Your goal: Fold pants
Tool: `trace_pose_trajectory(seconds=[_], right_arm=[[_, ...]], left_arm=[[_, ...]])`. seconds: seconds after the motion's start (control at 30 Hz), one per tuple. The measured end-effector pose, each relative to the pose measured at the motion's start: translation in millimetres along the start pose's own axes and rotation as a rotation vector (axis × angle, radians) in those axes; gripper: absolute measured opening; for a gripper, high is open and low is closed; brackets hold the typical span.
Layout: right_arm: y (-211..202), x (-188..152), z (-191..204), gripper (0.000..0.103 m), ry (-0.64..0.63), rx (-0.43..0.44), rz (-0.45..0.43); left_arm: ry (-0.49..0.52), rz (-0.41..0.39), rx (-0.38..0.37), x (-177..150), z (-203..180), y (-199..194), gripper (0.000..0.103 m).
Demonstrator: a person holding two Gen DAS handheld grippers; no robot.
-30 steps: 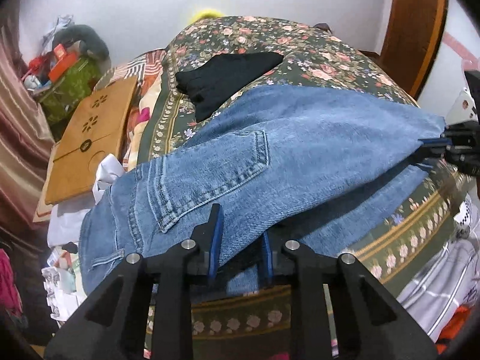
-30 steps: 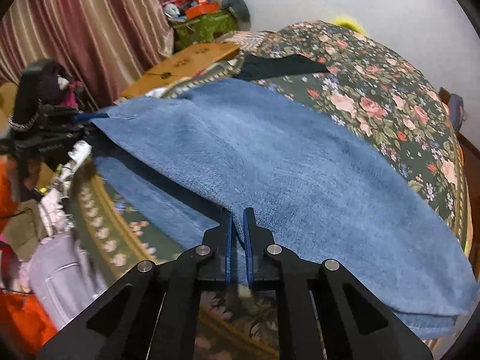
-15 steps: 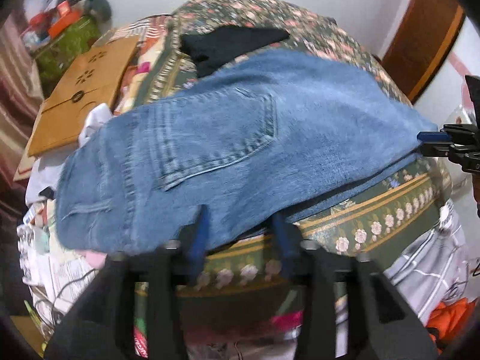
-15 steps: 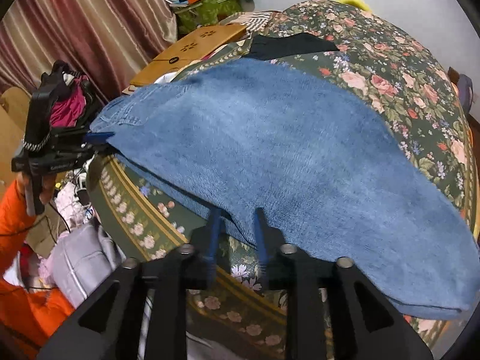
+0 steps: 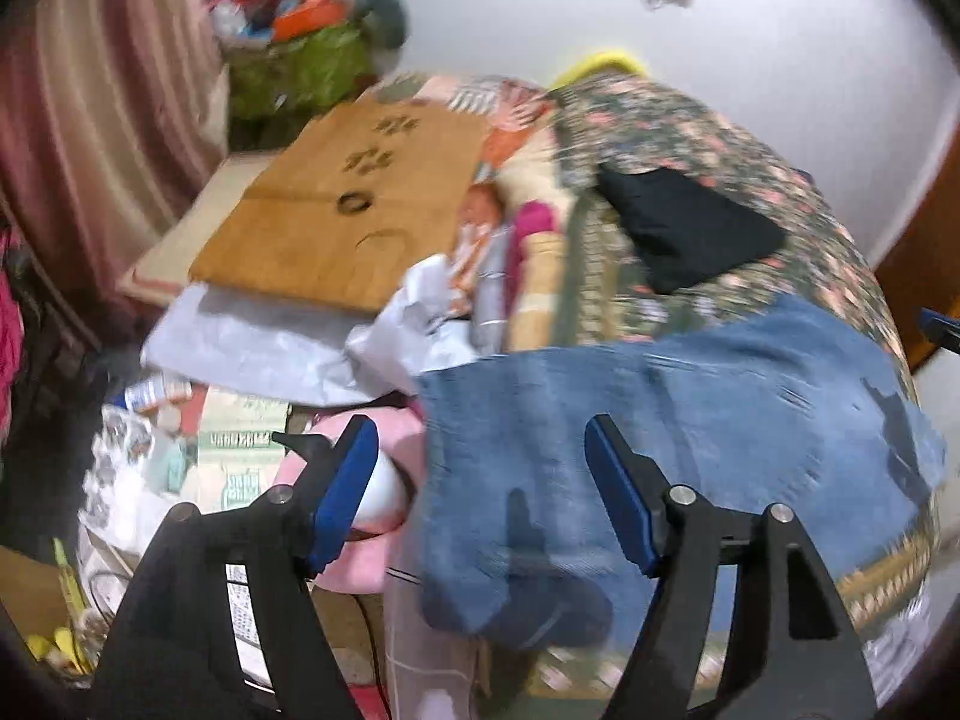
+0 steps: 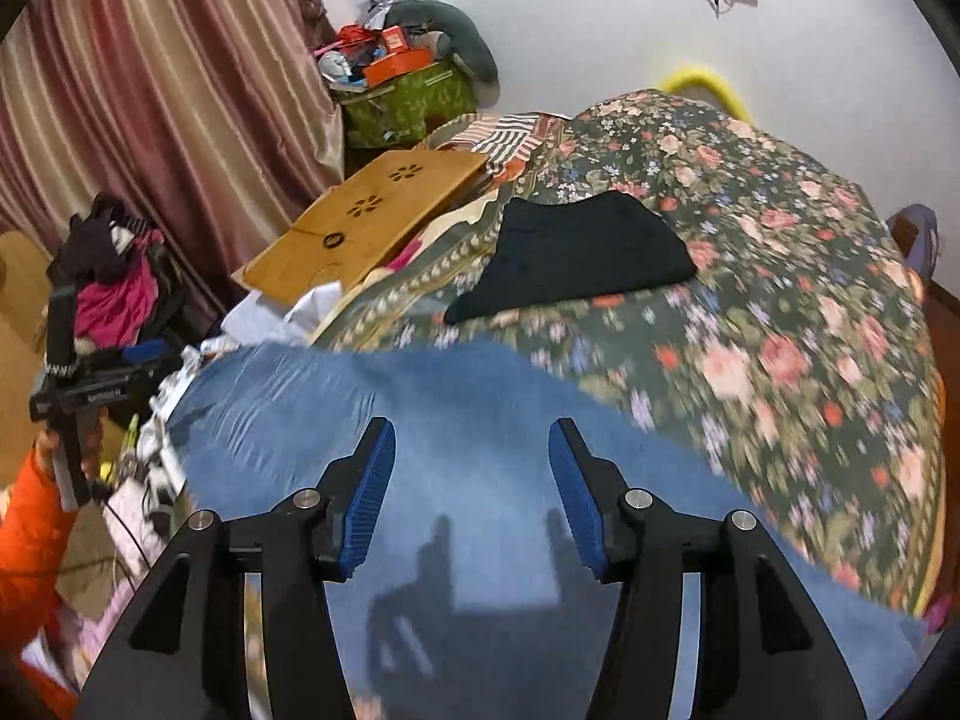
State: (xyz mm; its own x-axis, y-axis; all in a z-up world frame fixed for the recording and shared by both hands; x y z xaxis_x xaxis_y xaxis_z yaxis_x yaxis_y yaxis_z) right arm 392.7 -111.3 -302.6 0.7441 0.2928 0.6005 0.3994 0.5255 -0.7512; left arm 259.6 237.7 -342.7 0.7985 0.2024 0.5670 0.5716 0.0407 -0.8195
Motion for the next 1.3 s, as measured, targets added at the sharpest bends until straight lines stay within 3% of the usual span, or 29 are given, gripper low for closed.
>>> trace_pose_trajectory(seconds=[0.13, 0.23, 0.33, 0.4, 0.5, 0.57, 0.63, 0.8, 0.93, 1.0, 1.07, 1.17, 1.3], right_arm=[[49.1, 24.9, -4.7, 0.05, 0.012, -0.001, 0.049], [86.9, 31.3, -9.3, 0.05, 0.018, 0.015, 0.119], [119.6, 24.0, -8.9, 0.05, 0.002, 0.031, 0.215], [132.6, 12.6, -2.0, 0.041, -0.013, 0.063, 0.271], [129.8, 7.5, 5.0, 0.031, -0.087, 0.038, 0.231], [119.8, 10.4, 7.7, 0.009, -0.13, -0.003, 0.168], [118.9, 14.4, 4.8, 0.006, -0.139, -0.021, 0.14], [122.8, 21.2, -11.8, 0.004, -0.13, -0.16, 0.106], [87.1, 22.9, -30.8, 0.008, -0.014, -0.139, 0.09], [52.8, 15.5, -42.1, 0.021, 0.015, -0.134, 0.044], [10.7, 1.0, -61.3, 0.043, 0.051, -0.157, -0.015], [-40.5, -26.4, -92.0, 0.046, 0.096, -0.211, -0.064], [-109.7, -75.8, -156.5, 0.047, 0.193, -0.337, -0.103]], left_arm=[[-0.085, 0.1, -0.049, -9.8, 19.4, 40.7, 0.071], [-0.086, 0.18, -0.088, -32.2, 14.0, 68.2, 0.071], [-0.052, 0.208, -0.084, -51.2, 6.8, 79.6, 0.071], [-0.067, 0.18, -0.087, -56.0, 7.3, 78.8, 0.071], [-0.087, 0.169, -0.099, -57.3, 9.7, 78.0, 0.071], [-0.089, 0.158, -0.091, -58.4, 10.7, 77.8, 0.071], [-0.086, 0.157, -0.06, -58.0, 13.6, 78.9, 0.071], [-0.08, 0.187, 0.017, -59.3, 24.1, 78.8, 0.072], [-0.019, 0.178, 0.108, -46.1, 22.6, 60.3, 0.07], [0.025, 0.122, 0.124, -28.8, 12.3, 38.1, 0.07], [0.017, 0.08, 0.098, -15.1, 1.7, 21.9, 0.07], [0.002, 0.032, 0.022, 7.8, -28.7, 0.1, 0.07], [0.004, 0.033, -0.047, 22.9, -74.4, -2.1, 0.07]])
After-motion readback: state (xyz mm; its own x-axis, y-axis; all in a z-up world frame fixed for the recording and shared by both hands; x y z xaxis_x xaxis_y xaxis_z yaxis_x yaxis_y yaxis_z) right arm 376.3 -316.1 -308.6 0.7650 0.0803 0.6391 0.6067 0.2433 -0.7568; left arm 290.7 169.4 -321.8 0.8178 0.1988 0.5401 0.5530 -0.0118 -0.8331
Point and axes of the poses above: each gripper's, at about its wrist camera, not at the fingertips, and y roughly the way its jaws point, z to its left, x to its top, the point moved 8 cm from there along y, roughly the way its jaws point, and after that the axes turned 1 degree about y, right-handed, at the moved point
